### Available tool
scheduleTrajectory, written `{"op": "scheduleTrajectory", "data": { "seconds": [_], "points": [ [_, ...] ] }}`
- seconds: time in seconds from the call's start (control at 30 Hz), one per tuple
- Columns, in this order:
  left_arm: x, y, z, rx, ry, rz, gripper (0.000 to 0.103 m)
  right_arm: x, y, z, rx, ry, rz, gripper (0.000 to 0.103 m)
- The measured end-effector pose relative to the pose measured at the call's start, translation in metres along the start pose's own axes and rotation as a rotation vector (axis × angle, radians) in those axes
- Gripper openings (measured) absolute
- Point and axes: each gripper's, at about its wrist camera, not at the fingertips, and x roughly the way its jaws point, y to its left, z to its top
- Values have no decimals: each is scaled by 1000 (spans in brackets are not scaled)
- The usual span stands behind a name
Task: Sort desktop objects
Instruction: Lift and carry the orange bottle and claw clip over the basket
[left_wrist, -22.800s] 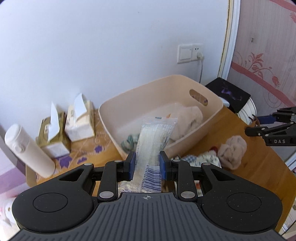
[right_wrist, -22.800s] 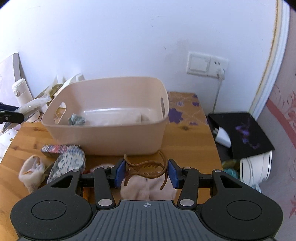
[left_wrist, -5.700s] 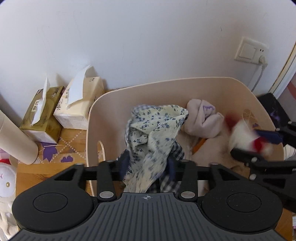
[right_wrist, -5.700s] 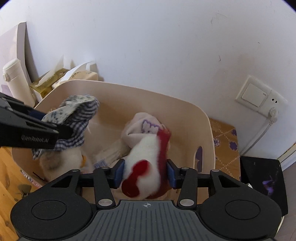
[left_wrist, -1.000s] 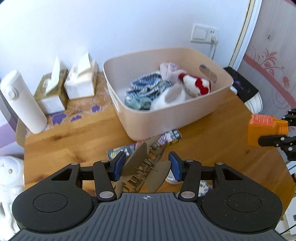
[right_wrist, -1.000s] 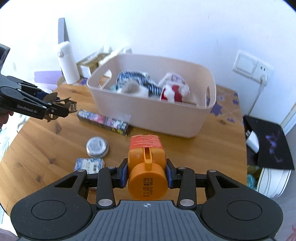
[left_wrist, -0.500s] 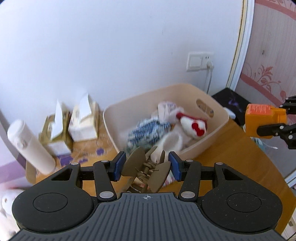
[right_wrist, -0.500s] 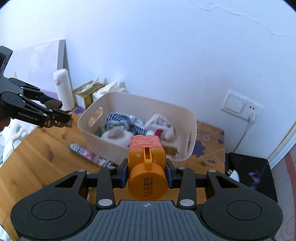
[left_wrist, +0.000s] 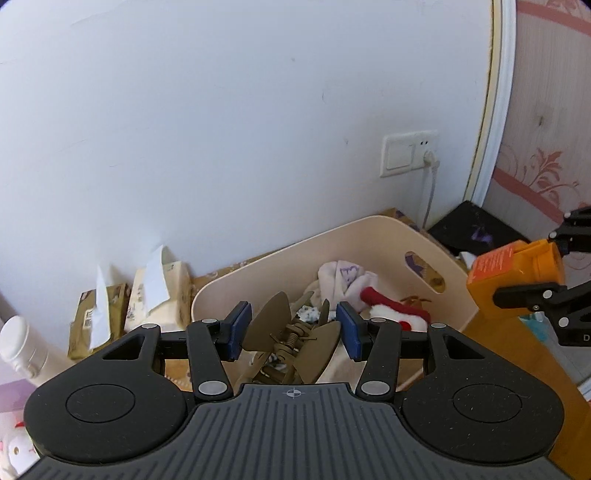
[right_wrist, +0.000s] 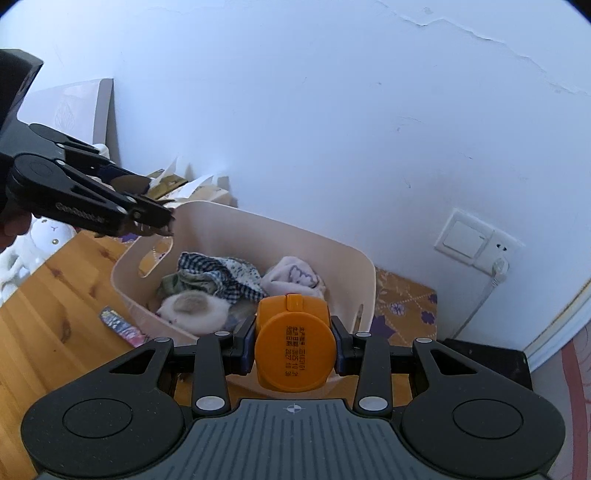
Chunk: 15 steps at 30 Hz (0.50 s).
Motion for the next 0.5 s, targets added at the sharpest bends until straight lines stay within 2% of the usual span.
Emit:
{"op": "scheduleTrajectory", "data": {
  "seconds": [0.23, 0.5],
  "points": [
    [35, -11, 4, 30, 40, 45, 52, 43, 1, 18, -56, 22, 2, 36],
    [80, -9, -3, 27, 164, 124, 52, 104, 12, 30, -69, 55, -1, 36]
  ]
}}
